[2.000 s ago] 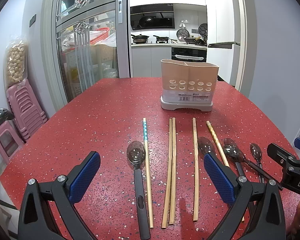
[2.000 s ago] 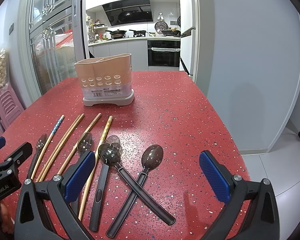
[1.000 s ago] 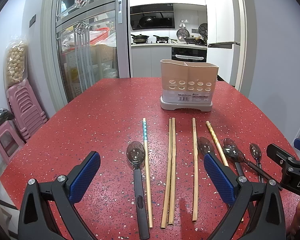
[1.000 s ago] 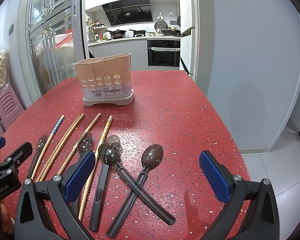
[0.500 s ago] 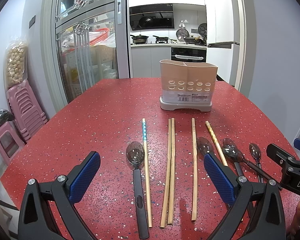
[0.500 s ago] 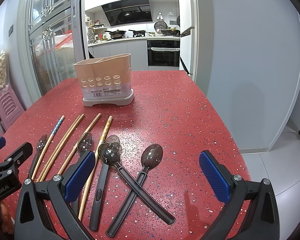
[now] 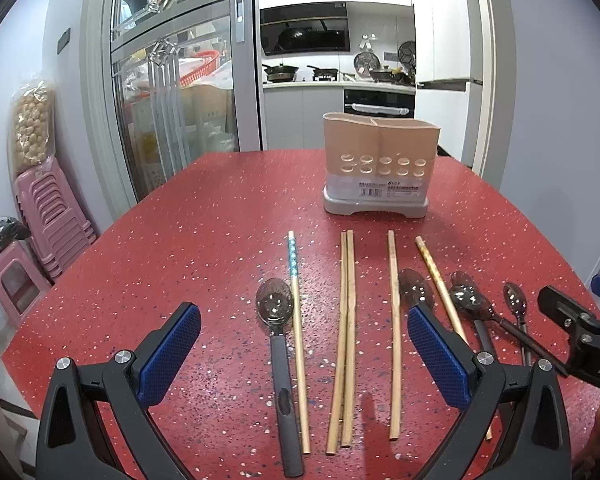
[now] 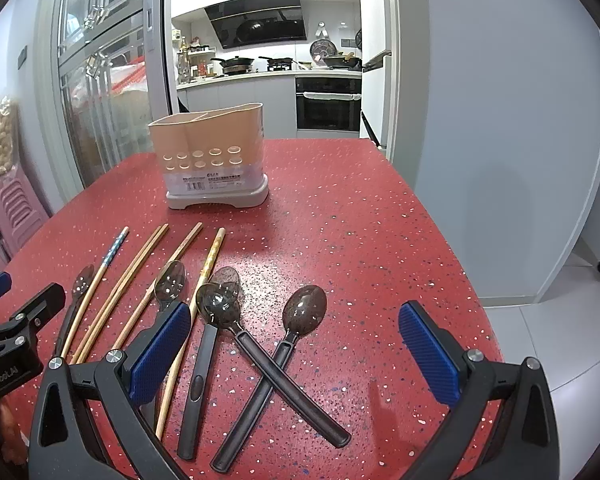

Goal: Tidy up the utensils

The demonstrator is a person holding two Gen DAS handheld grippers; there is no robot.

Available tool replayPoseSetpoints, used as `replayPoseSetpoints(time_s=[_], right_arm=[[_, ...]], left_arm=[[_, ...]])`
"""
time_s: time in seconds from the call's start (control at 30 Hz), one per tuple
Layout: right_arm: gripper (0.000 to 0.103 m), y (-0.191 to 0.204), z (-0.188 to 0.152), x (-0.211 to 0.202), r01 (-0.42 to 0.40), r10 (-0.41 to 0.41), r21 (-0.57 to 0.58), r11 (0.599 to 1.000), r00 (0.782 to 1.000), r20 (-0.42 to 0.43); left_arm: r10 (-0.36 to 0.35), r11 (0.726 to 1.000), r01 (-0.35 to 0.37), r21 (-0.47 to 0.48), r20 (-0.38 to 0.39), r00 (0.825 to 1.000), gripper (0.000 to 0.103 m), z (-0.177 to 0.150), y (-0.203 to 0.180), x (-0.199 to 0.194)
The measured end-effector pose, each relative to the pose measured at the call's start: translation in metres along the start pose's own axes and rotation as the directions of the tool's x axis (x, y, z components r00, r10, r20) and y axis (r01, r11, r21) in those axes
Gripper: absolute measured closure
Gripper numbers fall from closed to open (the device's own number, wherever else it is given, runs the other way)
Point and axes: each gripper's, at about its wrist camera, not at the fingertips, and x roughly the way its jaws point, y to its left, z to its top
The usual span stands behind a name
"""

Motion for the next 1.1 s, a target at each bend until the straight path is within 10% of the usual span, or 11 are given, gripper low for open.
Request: replayPoseSetpoints(time_s=[0.43,0.77,1.1], right_arm=[[0.001,-0.002,0.020,0.049,-0.175,0.142,-0.128,0.976,0.963,-0.231],[0.038,0.025,0.013,0.074,-0.312,0.147,-0.335,0.889,0.888,-0.435],[0.054,0.045,0.015,0.097,-0.371,0.100,-0.438,0.819,0.844,-0.527]], left_arm=[[0.010,0.999,-0.023,-0.048,-0.262,0.965,0.000,0.003,0.056,0.053],[-0.024,0.998,0.002,-0.063,-0.353,0.935,0.000,-0.002,0.059,0.080],[-0.083,0.994,0.050,-0.092,-0.407,0.910,0.000,0.003,0.056,0.095]])
